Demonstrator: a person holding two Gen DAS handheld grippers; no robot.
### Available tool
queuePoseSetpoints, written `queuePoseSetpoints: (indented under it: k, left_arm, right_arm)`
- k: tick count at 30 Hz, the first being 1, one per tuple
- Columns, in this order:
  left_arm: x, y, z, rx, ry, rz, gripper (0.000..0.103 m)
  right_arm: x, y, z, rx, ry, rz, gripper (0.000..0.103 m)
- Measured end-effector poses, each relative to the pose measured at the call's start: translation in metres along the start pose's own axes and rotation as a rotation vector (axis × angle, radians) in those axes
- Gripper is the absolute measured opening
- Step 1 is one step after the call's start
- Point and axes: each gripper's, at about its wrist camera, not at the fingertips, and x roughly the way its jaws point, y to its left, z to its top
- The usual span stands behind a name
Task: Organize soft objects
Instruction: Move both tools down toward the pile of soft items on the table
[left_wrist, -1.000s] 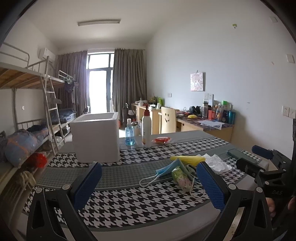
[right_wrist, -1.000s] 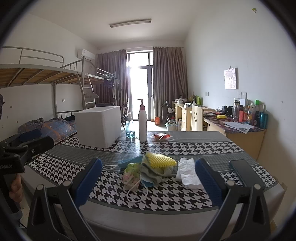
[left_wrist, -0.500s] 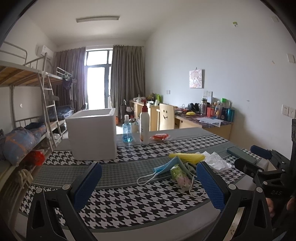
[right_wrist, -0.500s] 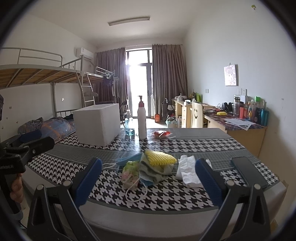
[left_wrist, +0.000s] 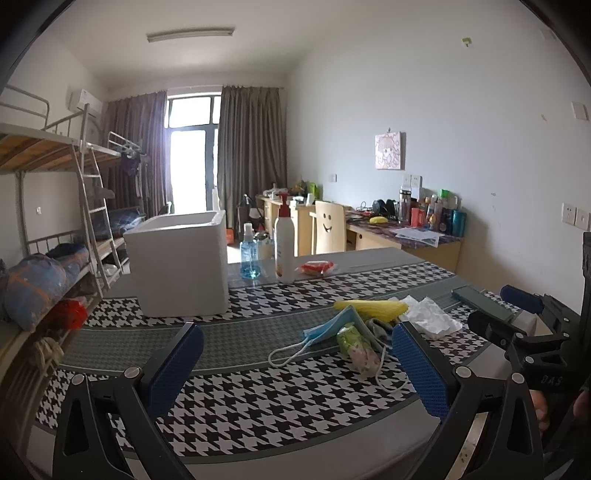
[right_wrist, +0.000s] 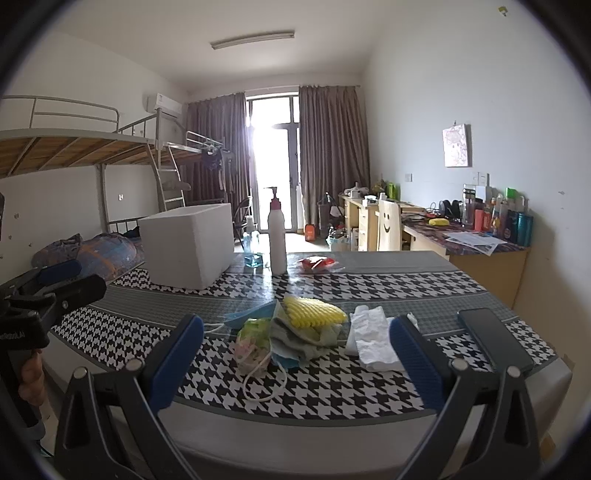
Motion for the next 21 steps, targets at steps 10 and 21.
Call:
queuePoseSetpoints:
  k: [10, 21]
  left_arm:
    - [0.016, -0.008, -0.001, 0.010, 0.045, -0.032, 0.102]
    - [0.044, -0.017, -0.004, 0.006, 0.122, -0.079, 0.102]
  right_arm:
    - [0.007, -0.009, 0.000, 0.016, 0.026, -0.032, 0.102]
    - [0.022, -0.025, -0.002, 0.048, 0.072, -0.060, 0.102]
